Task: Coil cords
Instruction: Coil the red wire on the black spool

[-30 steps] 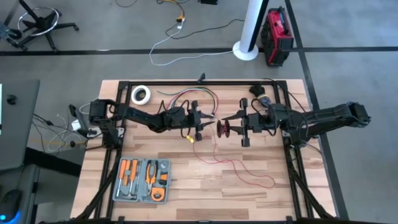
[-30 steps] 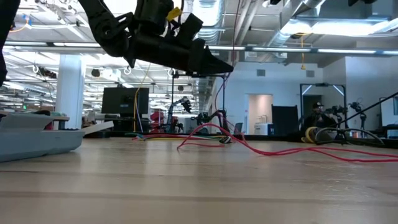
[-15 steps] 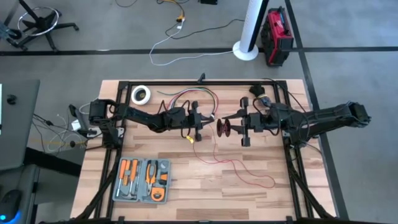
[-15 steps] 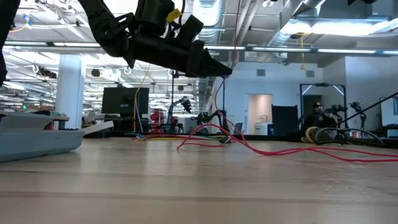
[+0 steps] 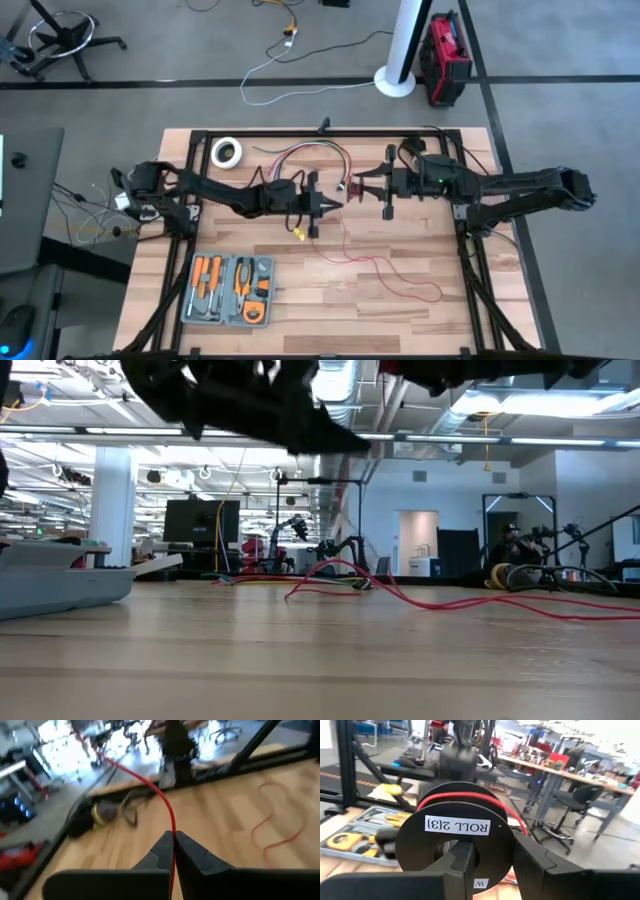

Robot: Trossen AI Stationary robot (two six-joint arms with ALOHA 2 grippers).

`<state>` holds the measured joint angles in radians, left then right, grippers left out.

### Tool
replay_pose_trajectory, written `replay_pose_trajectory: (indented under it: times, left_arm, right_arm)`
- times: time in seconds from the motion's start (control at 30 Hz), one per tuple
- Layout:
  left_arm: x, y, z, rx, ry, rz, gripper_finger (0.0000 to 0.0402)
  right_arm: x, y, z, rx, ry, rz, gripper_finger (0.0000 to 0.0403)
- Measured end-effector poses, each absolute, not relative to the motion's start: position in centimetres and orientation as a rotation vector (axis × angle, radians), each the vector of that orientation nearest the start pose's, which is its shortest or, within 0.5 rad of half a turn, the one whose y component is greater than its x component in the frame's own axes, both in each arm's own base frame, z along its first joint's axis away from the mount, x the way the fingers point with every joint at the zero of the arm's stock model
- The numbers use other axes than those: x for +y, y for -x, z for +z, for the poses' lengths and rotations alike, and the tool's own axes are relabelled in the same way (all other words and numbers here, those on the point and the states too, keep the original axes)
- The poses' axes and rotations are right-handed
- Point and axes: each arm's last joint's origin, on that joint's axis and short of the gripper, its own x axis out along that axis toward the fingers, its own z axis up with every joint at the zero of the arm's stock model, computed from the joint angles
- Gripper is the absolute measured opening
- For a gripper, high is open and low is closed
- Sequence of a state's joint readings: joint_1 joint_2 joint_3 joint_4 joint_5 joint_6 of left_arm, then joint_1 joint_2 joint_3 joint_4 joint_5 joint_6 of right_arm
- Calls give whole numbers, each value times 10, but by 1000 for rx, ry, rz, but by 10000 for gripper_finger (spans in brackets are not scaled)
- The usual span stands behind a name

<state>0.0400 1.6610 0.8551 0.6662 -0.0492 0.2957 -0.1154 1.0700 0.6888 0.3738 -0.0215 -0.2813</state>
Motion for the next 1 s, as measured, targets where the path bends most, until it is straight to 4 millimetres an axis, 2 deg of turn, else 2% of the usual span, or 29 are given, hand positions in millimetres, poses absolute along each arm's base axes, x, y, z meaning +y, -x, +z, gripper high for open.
replay_pose_trajectory:
  times: [0.17, 0.5, 0.7, 1.0]
  left_arm:
    - [-4, -341, 246, 155, -341, 8, 0]
    - [-41, -350, 298, 252, -481, -121, 0]
    - [-42, -352, 320, 307, -565, -29, 0]
    - [-34, -345, 336, 378, -672, 168, 0]
  right_arm:
    - [-37, -244, 291, 50, 234, -53, 108]
    - [-43, -268, 262, 139, 194, -27, 108]
    - [-42, -274, 254, 151, 179, 22, 108]
    - [-32, -275, 253, 159, 180, 66, 108]
